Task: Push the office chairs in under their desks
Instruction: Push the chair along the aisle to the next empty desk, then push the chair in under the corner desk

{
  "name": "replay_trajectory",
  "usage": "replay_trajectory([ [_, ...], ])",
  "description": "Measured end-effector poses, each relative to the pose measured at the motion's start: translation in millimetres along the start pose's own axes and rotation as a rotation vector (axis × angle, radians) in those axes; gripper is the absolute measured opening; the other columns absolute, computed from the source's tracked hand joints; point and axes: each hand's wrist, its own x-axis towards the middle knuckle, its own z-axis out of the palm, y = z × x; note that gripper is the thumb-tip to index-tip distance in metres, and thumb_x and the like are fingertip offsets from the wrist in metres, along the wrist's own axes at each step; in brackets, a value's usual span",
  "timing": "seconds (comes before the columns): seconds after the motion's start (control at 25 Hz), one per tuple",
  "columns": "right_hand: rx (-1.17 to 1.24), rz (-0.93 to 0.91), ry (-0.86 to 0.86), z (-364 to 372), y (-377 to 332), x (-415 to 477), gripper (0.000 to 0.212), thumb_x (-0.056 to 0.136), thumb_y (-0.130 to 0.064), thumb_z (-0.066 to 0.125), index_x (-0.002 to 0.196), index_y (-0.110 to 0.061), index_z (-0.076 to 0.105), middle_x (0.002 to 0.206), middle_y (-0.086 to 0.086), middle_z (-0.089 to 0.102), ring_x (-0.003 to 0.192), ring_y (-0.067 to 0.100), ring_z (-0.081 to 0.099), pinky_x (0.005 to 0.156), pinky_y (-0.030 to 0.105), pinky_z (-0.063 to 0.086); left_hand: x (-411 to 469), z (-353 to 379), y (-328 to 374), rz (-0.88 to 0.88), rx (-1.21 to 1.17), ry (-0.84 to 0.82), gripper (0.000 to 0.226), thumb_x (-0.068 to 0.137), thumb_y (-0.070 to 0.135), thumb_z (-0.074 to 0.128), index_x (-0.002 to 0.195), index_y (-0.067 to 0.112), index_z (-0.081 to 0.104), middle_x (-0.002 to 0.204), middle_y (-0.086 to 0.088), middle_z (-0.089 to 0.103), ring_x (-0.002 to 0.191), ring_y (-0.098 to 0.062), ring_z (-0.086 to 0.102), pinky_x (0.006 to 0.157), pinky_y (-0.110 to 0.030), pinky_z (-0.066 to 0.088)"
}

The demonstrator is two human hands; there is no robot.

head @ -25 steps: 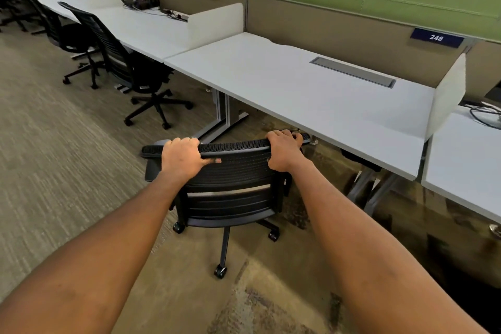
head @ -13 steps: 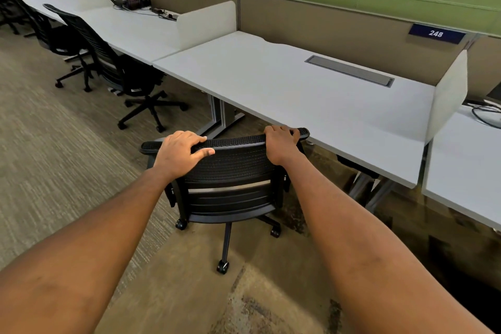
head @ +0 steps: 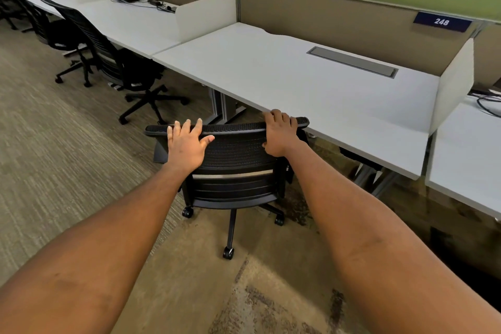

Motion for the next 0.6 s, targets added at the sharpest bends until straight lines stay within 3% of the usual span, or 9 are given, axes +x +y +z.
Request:
replay_trajectory([
  [0.08,-0.021,0.004,0.046,10,-6,-15,0.09,0.082,-0.02,0.062,0.15,-0.01,0.003,0.157,0.014,0.007,0.145,0.033,0.002,0.117,0.053,0.0,-21,6,0,0.064,-0.024,0.073,0.067,0.097,0.047,0.042,0.15,0.011,0.024,0.157,-0.018,0.022,0.148,-0.035,0.008,0.121,-0.047,0.002],
  [0.2,0.059,0.09,0.166,28,-21,-57,0.085,0.087,-0.013,0.054,0.151,-0.01,-0.002,0.16,0.01,-0.002,0.146,0.027,-0.009,0.117,0.049,-0.006,-64,16,0,0.177,-0.116,0.188,0.061,0.097,0.038,0.047,0.145,0.003,0.033,0.153,-0.018,0.033,0.146,-0.032,0.017,0.121,-0.044,0.011],
  [0.36,0.212,0.285,0.168,45,-50,-124,0.077,0.091,-0.017,0.056,0.151,-0.013,0.008,0.159,0.009,0.01,0.146,0.027,0.004,0.118,0.051,0.006,-118,26,-4,0.235,-0.241,0.113,0.053,0.097,0.032,0.052,0.138,-0.001,0.045,0.142,-0.02,0.047,0.14,-0.033,0.033,0.119,-0.043,0.022],
  [0.6,0.244,0.424,0.1,76,-110,-232,0.069,0.092,-0.026,0.057,0.147,-0.011,0.019,0.153,0.009,0.022,0.141,0.029,0.016,0.111,0.058,0.02,-196,22,-50,0.311,-0.284,0.009,0.051,0.097,0.034,0.052,0.13,-0.004,0.051,0.13,-0.023,0.057,0.128,-0.035,0.046,0.112,-0.047,0.034],
])
